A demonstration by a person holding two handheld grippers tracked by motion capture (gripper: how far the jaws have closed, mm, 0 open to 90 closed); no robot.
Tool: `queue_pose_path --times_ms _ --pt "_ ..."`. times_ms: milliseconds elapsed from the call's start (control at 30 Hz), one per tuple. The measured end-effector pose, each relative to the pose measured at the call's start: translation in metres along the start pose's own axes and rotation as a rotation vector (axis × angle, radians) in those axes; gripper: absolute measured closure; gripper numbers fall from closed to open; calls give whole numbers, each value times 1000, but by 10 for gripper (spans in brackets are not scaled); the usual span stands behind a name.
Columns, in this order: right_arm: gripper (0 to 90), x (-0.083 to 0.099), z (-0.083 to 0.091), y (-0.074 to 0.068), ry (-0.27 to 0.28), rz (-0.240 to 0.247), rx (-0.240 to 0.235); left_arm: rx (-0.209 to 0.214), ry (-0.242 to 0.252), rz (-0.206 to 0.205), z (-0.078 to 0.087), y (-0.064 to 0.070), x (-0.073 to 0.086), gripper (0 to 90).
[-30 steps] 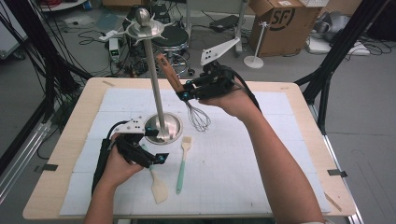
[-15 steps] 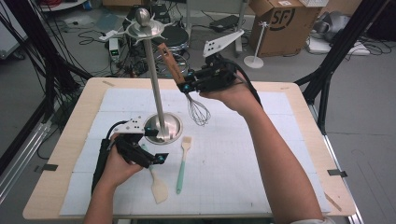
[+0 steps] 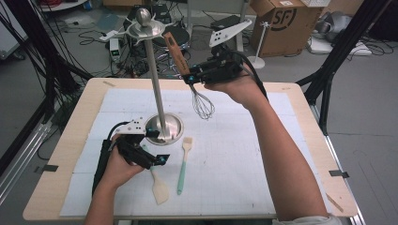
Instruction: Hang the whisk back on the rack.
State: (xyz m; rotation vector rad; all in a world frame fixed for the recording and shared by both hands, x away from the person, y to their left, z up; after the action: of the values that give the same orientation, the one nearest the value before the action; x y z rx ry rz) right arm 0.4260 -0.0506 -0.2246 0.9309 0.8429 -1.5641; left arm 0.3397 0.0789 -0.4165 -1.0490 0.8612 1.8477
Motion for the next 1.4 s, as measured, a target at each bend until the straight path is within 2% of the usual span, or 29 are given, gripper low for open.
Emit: queue_pose_path --times_ms 300,633,867,1000,1167,1400 --pt "717 0 -12 7 -2 -11 -5 2 -1 3 0 -1 1 17" --pt "717 -1 -28 5 -19 -8 -19 0 -3 -1 -1 0 1 17" --pt "717 -5 -38 -3 -37 -2 -38 1 -3 -3 -1 0 1 17" --pt "717 -6 -43 -1 -37 7 -31 2 -3 -2 -1 0 1 17" --pt "711 -6 -46 0 -37 -13 -26 7 -5 3 -1 1 1 17" --pt "538 -5 -43 1 -20 -28 2 5 -8 -2 -1 1 2 17"
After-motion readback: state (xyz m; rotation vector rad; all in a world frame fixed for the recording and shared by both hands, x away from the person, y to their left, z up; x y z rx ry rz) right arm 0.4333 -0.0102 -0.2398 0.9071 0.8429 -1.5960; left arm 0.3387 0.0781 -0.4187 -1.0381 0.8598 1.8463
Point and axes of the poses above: each handheld gripper's, and its own axes: z roughly backward along the jaws, x roughly out of its underside, y roughly to its right, the point moved 9 cm from there along -z, roughly forward along the jaws, and after that the axes turned 2 degrees about y, right-handed, at the moved point
